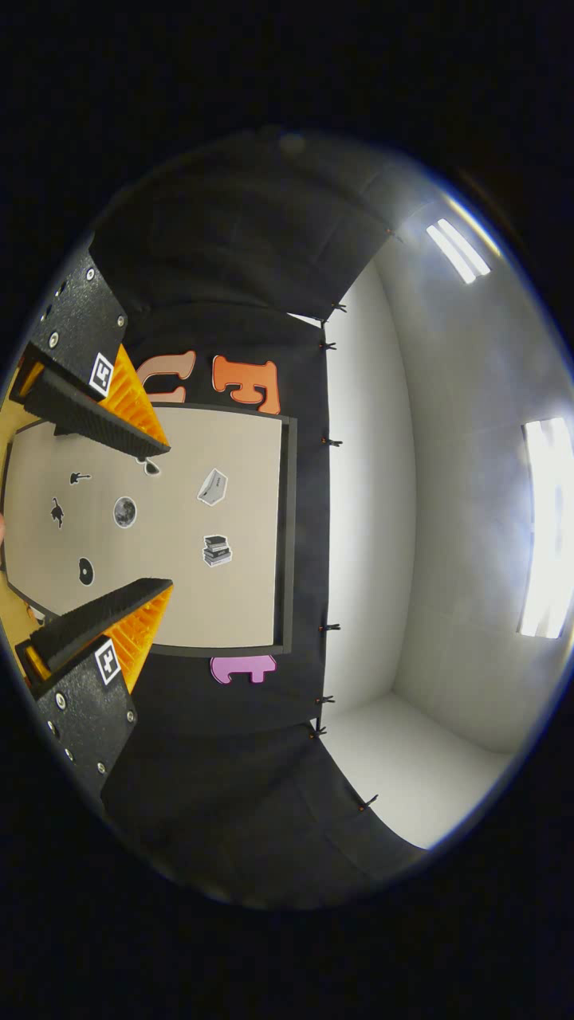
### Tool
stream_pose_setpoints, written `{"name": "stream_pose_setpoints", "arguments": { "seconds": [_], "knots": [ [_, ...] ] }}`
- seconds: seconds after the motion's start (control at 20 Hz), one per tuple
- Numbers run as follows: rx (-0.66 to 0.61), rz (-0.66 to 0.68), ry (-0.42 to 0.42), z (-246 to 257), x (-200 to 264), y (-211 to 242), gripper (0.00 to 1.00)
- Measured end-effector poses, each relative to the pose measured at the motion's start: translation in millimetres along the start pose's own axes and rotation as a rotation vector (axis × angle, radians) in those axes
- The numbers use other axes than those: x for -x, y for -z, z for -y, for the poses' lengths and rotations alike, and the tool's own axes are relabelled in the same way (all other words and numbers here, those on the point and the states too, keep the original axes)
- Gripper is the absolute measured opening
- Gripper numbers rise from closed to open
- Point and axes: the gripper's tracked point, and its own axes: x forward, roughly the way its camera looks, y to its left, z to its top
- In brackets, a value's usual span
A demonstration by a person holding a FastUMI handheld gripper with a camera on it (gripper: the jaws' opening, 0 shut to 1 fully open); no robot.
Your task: Open the shoe cabinet door, grab the shoes and put them into the shoe cabinet, then close the shoe cabinet door.
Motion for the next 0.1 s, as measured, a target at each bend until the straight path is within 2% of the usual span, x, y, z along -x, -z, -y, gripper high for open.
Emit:
{"name": "stream_pose_setpoints", "arguments": {
  "seconds": [0.1],
  "knots": [
    [-0.001, -0.009, -0.008, -1.8, -0.2, 3.9, 0.95]
  ]
}}
